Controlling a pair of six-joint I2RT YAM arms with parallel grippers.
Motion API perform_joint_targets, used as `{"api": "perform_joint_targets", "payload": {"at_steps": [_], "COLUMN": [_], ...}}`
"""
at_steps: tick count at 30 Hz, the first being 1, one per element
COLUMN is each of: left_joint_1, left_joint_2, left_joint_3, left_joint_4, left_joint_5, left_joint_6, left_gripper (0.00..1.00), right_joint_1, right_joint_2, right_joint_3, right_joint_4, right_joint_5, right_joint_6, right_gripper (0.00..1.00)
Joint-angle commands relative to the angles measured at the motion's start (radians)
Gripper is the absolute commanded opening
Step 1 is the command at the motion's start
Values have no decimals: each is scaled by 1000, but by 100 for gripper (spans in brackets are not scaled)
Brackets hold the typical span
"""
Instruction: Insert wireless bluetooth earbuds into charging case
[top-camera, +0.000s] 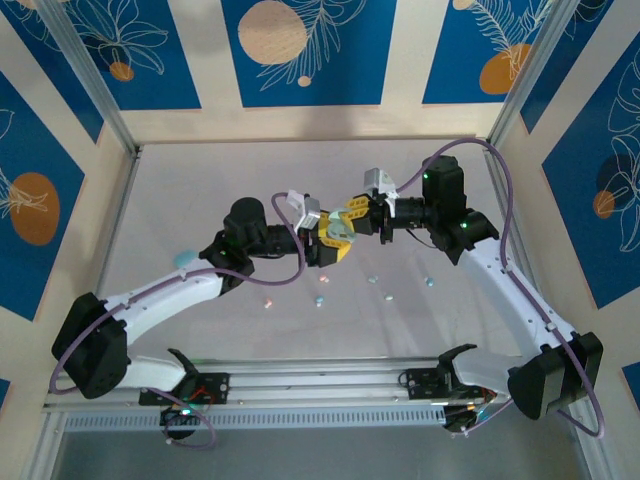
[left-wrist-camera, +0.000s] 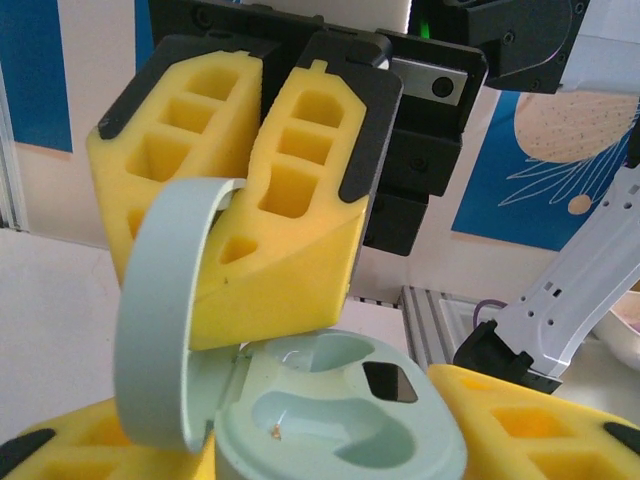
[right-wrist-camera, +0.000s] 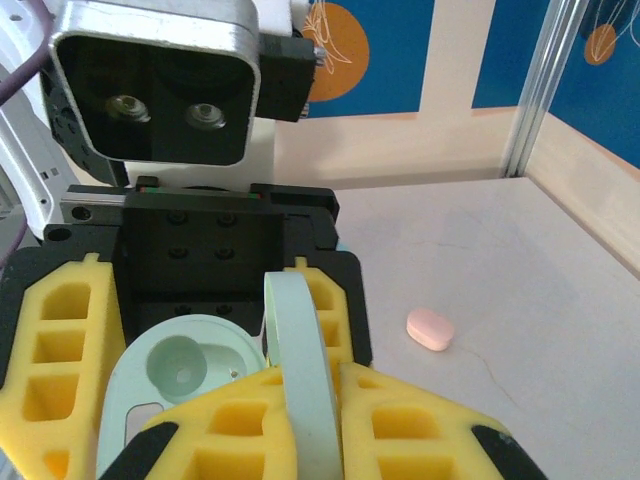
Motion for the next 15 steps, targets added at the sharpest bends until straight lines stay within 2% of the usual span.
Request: {"api": "perform_joint_targets", "payload": {"at_steps": [1,5,9,15], "left_joint_1": [-6,-5,-5,-5], "left_joint_2": [11,10,8,5], "left_joint_3": [32,34,32,36], "left_joint_4": [15,-1,-4,-10], "left_joint_5": [12,13,22,15], "left_joint_6": [4,16,21,26], "left_gripper": [47,42,51,44], "right_joint_1": [7,7,7,8], "right_joint_2": [-20,-20,-20,-20], "right_joint_3": [-10,-10,-9,-9], "right_joint_4": [0,3,2,5], "right_joint_5": [6,6,8,9], "right_joint_6": [-19,-9,-8,-7], "right_gripper": [0,0,0,0]}}
